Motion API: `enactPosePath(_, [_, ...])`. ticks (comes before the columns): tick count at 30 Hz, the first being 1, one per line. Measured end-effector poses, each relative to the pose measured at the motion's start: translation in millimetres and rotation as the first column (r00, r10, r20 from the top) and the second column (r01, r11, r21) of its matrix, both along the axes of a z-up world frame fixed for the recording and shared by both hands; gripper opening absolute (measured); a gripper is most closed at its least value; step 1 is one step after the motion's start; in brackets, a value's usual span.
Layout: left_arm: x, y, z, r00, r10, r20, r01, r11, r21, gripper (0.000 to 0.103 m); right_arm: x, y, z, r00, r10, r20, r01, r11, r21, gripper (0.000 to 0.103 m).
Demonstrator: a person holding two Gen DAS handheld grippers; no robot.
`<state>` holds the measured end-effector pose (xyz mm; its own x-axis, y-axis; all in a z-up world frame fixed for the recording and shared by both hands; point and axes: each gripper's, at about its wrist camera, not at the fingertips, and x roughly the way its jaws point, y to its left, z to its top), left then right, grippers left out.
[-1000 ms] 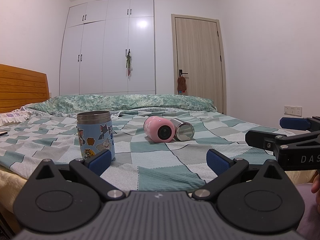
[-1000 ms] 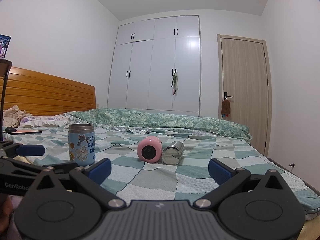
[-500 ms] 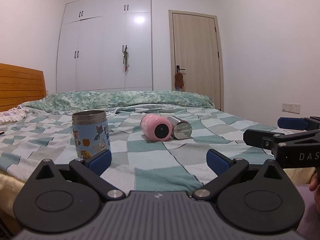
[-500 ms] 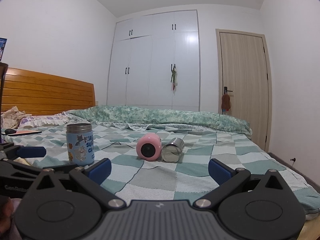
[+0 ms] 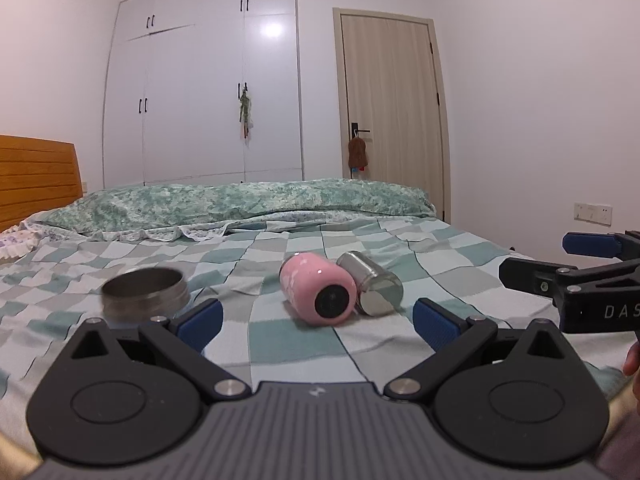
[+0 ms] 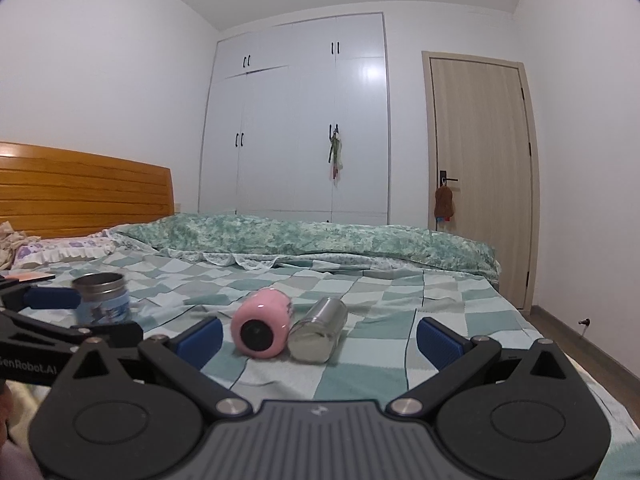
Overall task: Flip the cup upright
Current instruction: 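Move the left gripper toward the pink cup lying on its side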
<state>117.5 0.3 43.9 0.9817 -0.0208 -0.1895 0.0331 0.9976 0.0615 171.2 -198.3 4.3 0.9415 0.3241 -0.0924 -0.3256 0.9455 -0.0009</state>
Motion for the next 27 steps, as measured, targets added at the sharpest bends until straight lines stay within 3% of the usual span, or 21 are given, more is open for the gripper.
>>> enactPosePath(17, [144, 5, 28, 0.988, 0.021, -0.154, -0.015, 0.999, 0.04, 0.103, 144, 14, 22, 0.995, 0.055, -0.081, -0.062, 0.994, -0.091, 0.103])
enactPosePath(27, [226, 5, 35, 0.959, 0.015, -0.285, -0.015, 1.0, 0.002, 0.103, 217, 12, 29, 0.985, 0.085, -0.151, -0.105, 0.986, -0.126, 0.103])
